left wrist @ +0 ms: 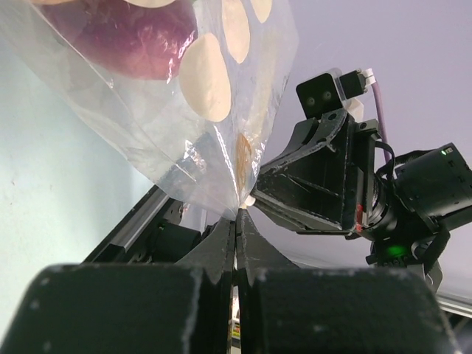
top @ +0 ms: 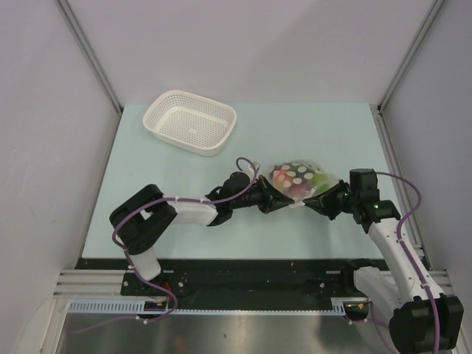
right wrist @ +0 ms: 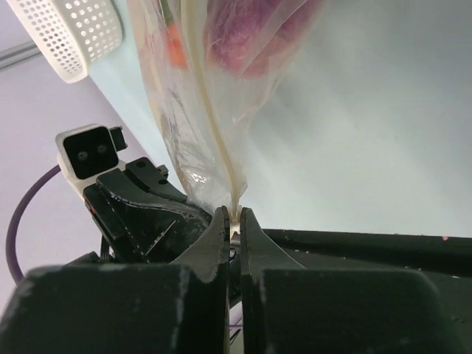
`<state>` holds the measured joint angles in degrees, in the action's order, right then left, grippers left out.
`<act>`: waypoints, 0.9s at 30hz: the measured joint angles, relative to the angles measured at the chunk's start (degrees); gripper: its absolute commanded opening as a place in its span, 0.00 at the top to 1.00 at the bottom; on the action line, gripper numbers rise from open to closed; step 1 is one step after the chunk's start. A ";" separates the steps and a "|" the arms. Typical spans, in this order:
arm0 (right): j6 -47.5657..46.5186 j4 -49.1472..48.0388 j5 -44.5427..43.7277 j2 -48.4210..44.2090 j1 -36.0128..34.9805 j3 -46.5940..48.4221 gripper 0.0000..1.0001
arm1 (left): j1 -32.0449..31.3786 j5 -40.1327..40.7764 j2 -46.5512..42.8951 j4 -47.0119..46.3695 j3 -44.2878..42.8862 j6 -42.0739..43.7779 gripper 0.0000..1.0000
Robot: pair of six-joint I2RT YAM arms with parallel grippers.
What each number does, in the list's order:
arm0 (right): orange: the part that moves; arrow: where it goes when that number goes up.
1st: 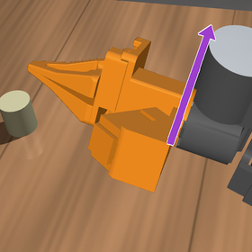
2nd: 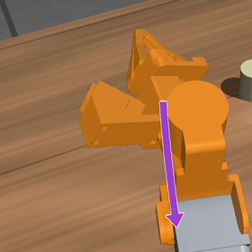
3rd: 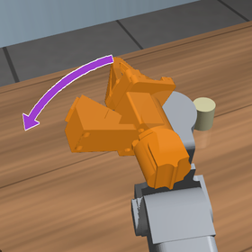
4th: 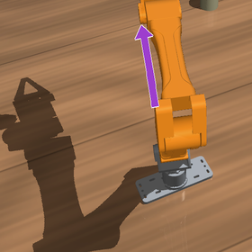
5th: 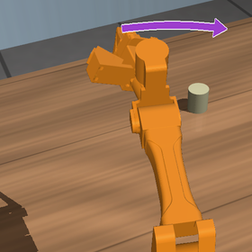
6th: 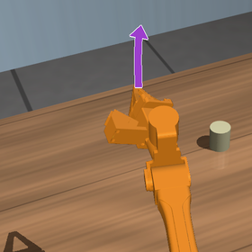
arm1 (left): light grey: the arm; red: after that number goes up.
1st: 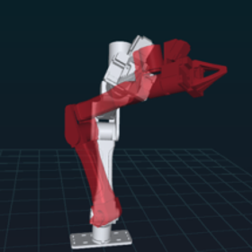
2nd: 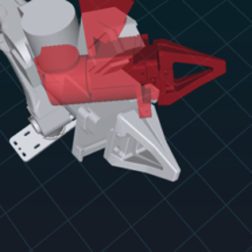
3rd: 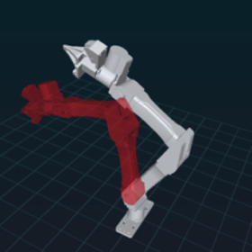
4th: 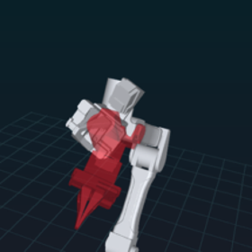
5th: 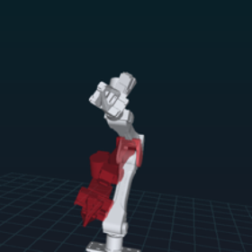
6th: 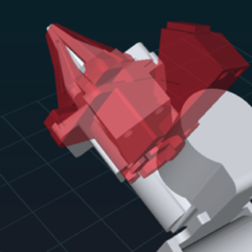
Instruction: Open the zip-top bag and remove the fake food
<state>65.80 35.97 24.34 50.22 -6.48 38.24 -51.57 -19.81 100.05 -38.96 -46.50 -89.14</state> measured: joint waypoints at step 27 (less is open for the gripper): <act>-17.97 18.47 -22.99 11.87 16.31 21.09 1.00 | 13.44 -7.80 -9.35 -0.39 6.49 -0.96 1.00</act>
<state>47.83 54.43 1.34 62.08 9.82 59.33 -38.13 -27.62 90.70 -39.35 -40.01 -90.11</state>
